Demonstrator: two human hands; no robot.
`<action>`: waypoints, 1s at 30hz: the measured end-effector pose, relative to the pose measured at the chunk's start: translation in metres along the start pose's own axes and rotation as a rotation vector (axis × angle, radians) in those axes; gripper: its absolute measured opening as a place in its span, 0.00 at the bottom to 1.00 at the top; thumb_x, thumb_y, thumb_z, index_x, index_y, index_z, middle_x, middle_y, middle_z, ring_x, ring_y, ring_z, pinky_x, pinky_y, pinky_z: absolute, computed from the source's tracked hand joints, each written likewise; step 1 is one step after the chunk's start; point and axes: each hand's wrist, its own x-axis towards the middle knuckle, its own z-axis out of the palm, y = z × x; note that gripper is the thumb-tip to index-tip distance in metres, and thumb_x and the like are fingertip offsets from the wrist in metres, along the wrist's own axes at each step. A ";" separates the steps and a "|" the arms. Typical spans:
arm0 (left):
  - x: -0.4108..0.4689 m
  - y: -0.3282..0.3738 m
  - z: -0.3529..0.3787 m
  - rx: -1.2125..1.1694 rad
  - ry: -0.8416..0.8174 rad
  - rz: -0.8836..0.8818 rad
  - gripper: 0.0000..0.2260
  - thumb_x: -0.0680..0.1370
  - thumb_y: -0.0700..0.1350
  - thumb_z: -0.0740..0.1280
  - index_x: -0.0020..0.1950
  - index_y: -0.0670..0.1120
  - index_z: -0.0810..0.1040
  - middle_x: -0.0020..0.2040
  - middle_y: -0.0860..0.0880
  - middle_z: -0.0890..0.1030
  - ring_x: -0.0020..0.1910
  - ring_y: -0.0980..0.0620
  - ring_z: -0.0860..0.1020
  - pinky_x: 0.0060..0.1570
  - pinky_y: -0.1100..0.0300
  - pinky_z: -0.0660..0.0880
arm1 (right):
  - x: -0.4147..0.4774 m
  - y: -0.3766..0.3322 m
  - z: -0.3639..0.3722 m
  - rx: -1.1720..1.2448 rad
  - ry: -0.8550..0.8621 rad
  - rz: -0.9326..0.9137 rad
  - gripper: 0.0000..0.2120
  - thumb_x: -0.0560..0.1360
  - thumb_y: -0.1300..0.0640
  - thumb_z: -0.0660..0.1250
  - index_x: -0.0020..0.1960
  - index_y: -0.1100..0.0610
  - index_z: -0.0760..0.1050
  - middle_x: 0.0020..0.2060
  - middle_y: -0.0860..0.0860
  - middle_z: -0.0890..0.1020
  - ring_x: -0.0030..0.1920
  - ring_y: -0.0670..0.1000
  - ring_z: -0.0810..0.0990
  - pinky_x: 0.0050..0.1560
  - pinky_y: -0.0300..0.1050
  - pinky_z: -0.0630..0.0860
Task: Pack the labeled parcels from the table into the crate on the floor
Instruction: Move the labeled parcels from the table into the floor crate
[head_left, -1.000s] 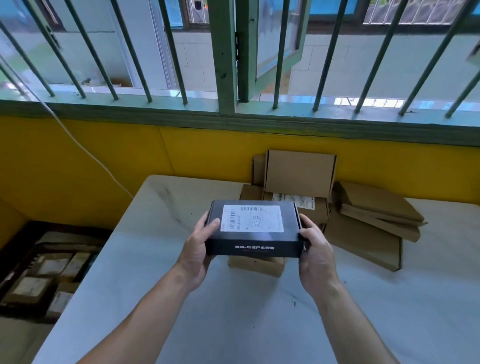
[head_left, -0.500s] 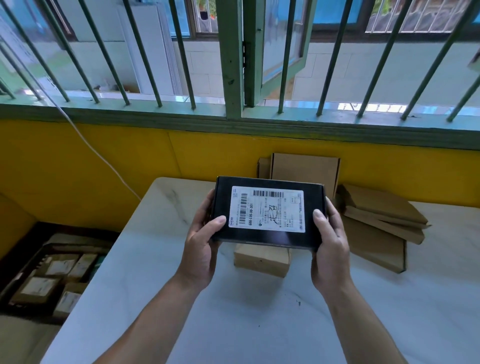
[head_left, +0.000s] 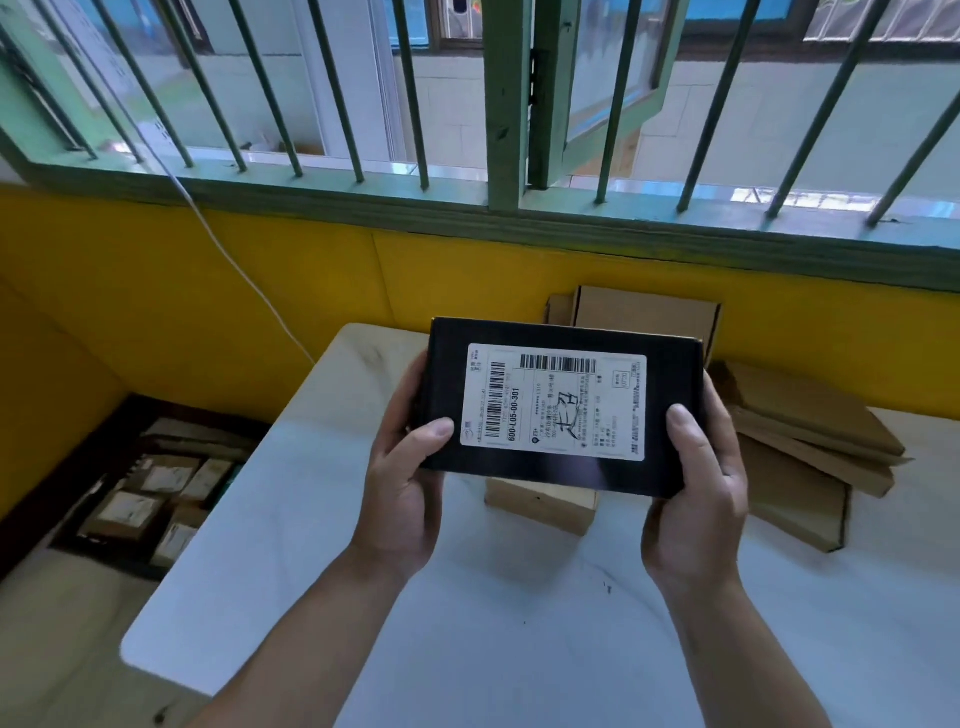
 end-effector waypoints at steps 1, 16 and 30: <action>-0.005 0.000 -0.005 0.004 0.019 -0.004 0.26 0.74 0.43 0.64 0.73 0.53 0.70 0.68 0.43 0.77 0.67 0.42 0.75 0.56 0.53 0.78 | -0.002 0.004 0.002 -0.003 -0.008 0.017 0.21 0.76 0.54 0.64 0.68 0.45 0.74 0.61 0.55 0.81 0.58 0.54 0.82 0.45 0.44 0.81; -0.101 0.071 -0.226 -0.007 0.444 -0.232 0.23 0.73 0.47 0.70 0.67 0.61 0.74 0.58 0.47 0.84 0.56 0.44 0.83 0.46 0.55 0.81 | -0.107 0.135 0.173 -0.089 -0.212 0.351 0.18 0.79 0.57 0.64 0.69 0.49 0.73 0.60 0.55 0.82 0.59 0.56 0.82 0.53 0.53 0.81; -0.190 0.127 -0.480 0.047 0.748 -0.394 0.23 0.68 0.58 0.72 0.63 0.58 0.77 0.56 0.56 0.84 0.59 0.52 0.80 0.58 0.56 0.77 | -0.248 0.289 0.368 -0.358 -0.381 0.534 0.17 0.80 0.53 0.62 0.68 0.45 0.72 0.56 0.50 0.83 0.59 0.55 0.80 0.58 0.60 0.77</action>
